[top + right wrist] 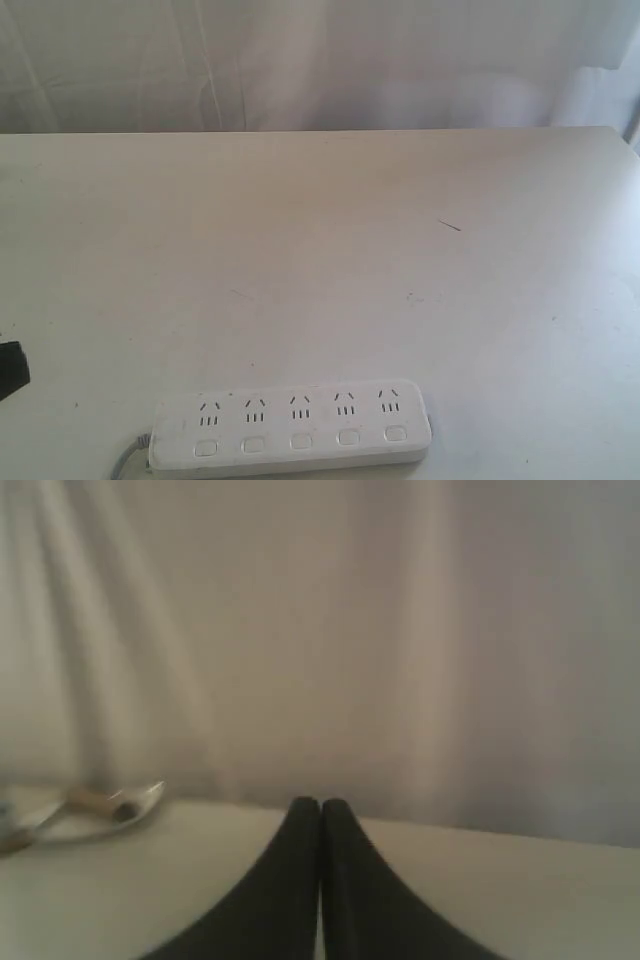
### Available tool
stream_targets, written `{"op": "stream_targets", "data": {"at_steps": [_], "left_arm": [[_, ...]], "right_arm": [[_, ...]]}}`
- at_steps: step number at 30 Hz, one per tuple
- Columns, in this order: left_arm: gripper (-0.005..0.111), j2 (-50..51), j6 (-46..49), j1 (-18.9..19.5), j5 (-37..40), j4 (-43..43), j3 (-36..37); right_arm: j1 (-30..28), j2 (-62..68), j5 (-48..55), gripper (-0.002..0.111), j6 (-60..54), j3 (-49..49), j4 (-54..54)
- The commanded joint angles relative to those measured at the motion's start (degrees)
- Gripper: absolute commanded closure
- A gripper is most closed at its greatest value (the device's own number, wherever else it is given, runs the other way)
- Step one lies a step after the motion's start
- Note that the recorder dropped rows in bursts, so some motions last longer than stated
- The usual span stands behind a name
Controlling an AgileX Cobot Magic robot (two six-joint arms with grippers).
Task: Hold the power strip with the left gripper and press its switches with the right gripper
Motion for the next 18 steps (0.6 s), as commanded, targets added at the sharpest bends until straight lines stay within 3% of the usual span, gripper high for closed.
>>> {"op": "stream_targets", "data": {"at_steps": [1, 5, 11, 14, 18], "left_arm": [[0.107, -0.4, 0.1, 0.1, -1.2, -1.9, 0.3], [0.107, -0.4, 0.1, 0.1, -1.3, -1.9, 0.3], [0.107, -0.3, 0.0, 0.1, -1.2, -1.9, 0.3], [0.107, -0.3, 0.0, 0.1, -1.2, -1.9, 0.3], [0.107, -0.3, -0.2, 0.1, -1.1, -1.9, 0.3]], "right_arm": [[-0.3, -4.5, -25.3, 0.108, 0.2, 1.6, 4.9], [-0.3, -11.8, -28.2, 0.108, 0.2, 3.9, 3.4], [-0.4, -11.8, -27.4, 0.108, 0.2, 5.1, 2.8], [-0.4, -11.8, -19.1, 0.108, 0.2, 5.2, 2.8], [-0.4, -11.8, 2.2, 0.108, 0.2, 7.9, 8.2]]}}
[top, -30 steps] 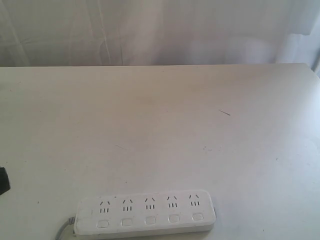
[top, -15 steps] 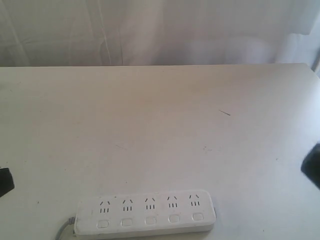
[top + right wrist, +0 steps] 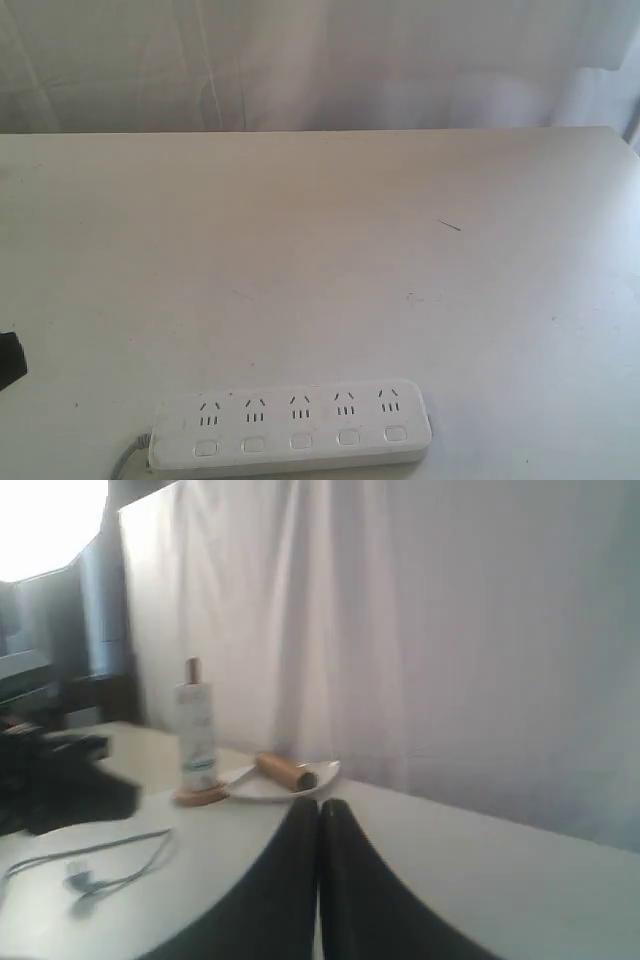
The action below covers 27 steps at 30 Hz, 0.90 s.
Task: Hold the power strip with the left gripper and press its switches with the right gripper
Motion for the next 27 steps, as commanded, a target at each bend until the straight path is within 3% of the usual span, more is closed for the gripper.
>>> {"op": "stream_targets", "data": {"at_steps": [1, 5, 7, 10, 16, 27], "left_arm": [[0.107, -0.3, -0.2, 0.1, 0.0, -1.1, 0.2], [0.107, -0.3, -0.4, 0.1, 0.2, -1.1, 0.2], [0.107, -0.3, -0.4, 0.1, 0.2, -1.1, 0.2], [0.107, -0.3, -0.4, 0.1, 0.2, -1.1, 0.2], [0.107, -0.3, -0.4, 0.1, 0.2, -1.1, 0.2], [0.107, -0.3, -0.8, 0.1, 0.3, -1.1, 0.2]], "right_arm": [[-0.3, -0.3, 24.0, 0.108, 0.2, 3.3, 9.3], [-0.3, -0.3, 41.3, 0.108, 0.2, 4.4, 40.4], [-0.3, -0.3, 41.6, 0.108, 0.2, 4.6, 50.2], [-0.3, -0.3, 34.1, 0.108, 0.2, 4.6, 60.0], [-0.3, -0.3, 18.0, 0.108, 0.2, 4.6, 60.5], [-0.3, -0.3, 17.5, 0.108, 0.2, 4.6, 60.4]]}}
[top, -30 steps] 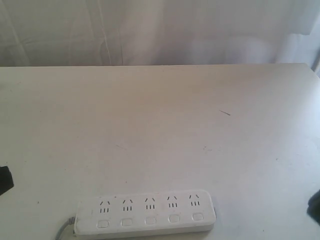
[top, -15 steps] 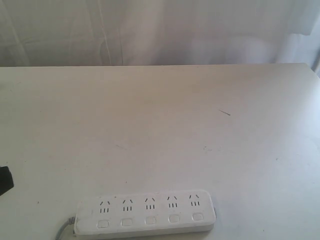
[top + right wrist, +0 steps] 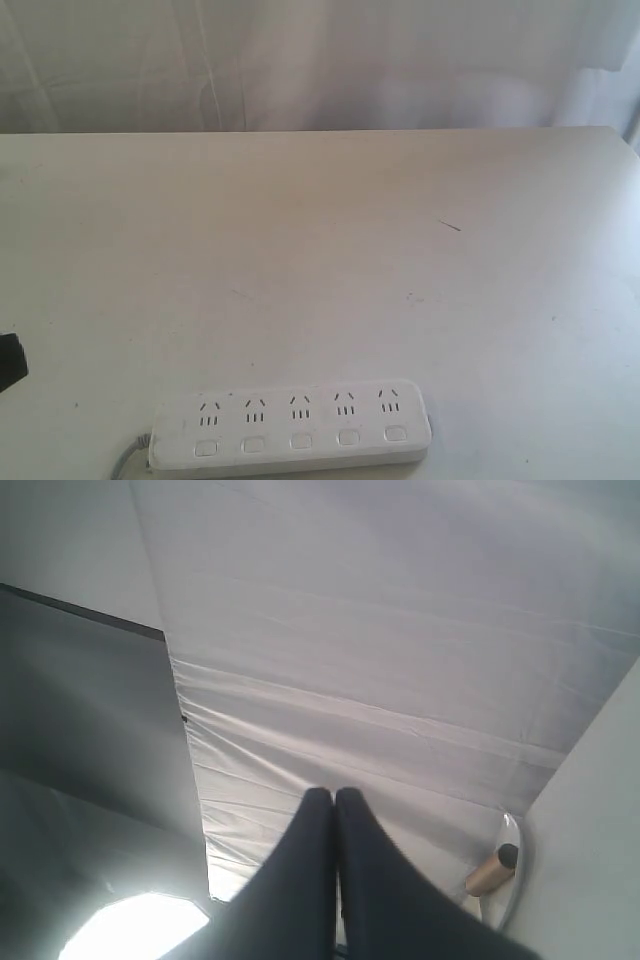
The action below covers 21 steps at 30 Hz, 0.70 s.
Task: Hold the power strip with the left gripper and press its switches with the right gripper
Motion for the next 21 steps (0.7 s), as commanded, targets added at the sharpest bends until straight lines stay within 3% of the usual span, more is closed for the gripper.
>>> {"op": "stream_targets", "data": {"at_steps": [1, 3, 8, 14, 18, 21], "left_arm": [[0.107, -0.3, -0.5, 0.1, 0.2, -1.1, 0.2], [0.107, -0.3, -0.5, 0.1, 0.2, -1.1, 0.2], [0.107, -0.3, -0.5, 0.1, 0.1, -1.1, 0.2], [0.107, -0.3, 0.6, 0.1, -1.0, -1.1, 1.4], [0.107, -0.3, 0.6, 0.1, -6.0, -1.1, 5.3], [0.107, -0.3, 0.6, 0.1, -10.0, -1.1, 8.5]], "right_arm": [[-0.3, -0.3, 0.1, 0.108, -0.2, 0.1, -0.1], [-0.3, -0.3, 0.5, 0.108, -2.7, 0.3, -1.2], [-0.3, -0.3, 0.5, 0.108, -30.8, 2.6, -20.8], [-0.3, -0.3, 1.2, 0.108, -31.9, 7.0, -29.7], [-0.3, -0.3, 0.9, 0.108, -31.9, 7.9, -38.8], [-0.3, -0.3, 0.9, 0.108, -33.1, 7.9, -52.4]]}}
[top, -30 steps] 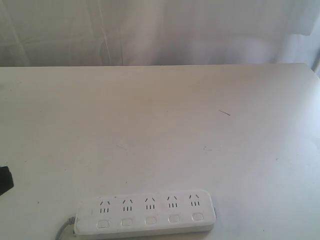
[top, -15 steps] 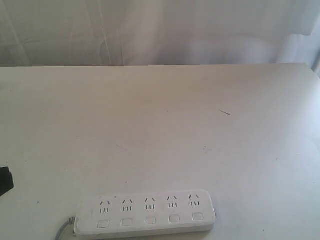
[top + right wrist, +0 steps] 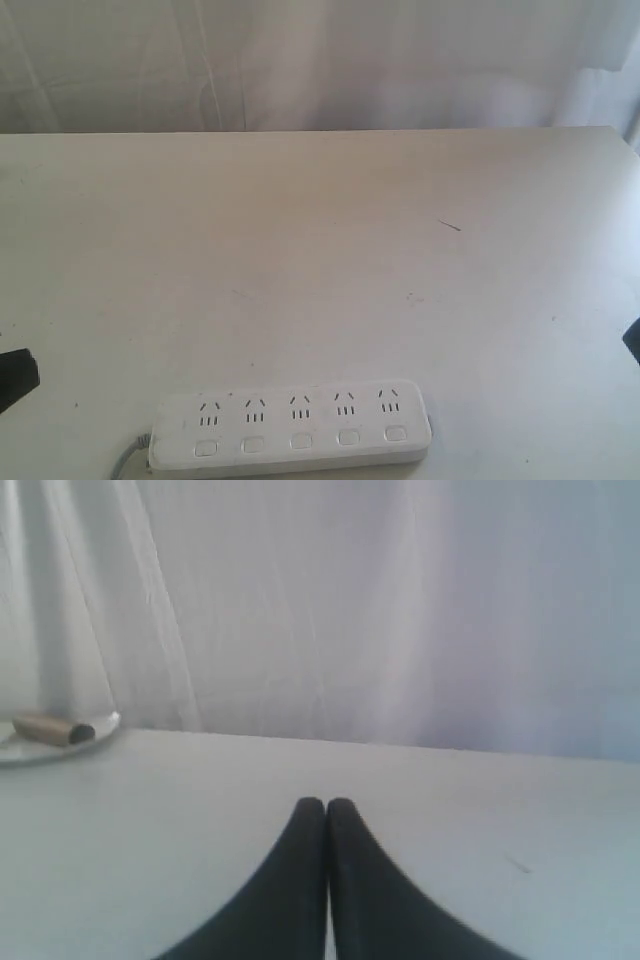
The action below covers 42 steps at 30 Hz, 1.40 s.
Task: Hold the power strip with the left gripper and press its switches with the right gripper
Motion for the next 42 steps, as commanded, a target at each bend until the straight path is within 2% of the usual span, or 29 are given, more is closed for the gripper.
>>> {"op": "stream_targets", "data": {"at_steps": [1, 9, 12, 26, 30, 33, 35, 42], "left_arm": [[0.107, -0.3, 0.0, 0.1, -4.8, -1.1, 3.8], [0.107, -0.3, 0.0, 0.1, -4.8, -1.1, 4.9], [0.107, -0.3, 0.0, 0.1, -4.5, -1.1, 4.9], [0.107, -0.3, 0.7, 0.1, -3.4, -1.1, 5.0], [0.107, -1.0, -0.2, 0.5, -5.1, -1.1, 7.2], [0.107, -1.0, -2.0, 5.1, -6.4, -1.1, 10.4], [0.107, -1.0, -4.7, 9.9, -6.8, -1.1, 10.7], [0.107, -2.5, -6.9, 23.2, -1.5, 0.0, 10.7]], "right_arm": [[-0.3, -0.3, -0.6, 0.108, -1.4, 0.3, -13.8], [-0.3, -0.3, 0.0, 0.108, 2.9, 0.3, -14.1], [-0.3, 0.5, -1.4, 0.108, 3.3, 0.3, -21.6], [-0.3, 0.5, -1.9, 0.108, 3.3, 0.3, -21.1], [-0.3, 0.5, -1.9, 0.108, 3.3, 0.3, -21.1], [-0.3, 0.5, -2.1, 0.108, 3.3, 0.3, -21.1], [-0.3, 0.5, -2.2, 0.108, 3.3, 0.3, -21.1], [-0.3, 0.5, -2.4, 0.108, 3.3, 0.3, -21.1]]}}
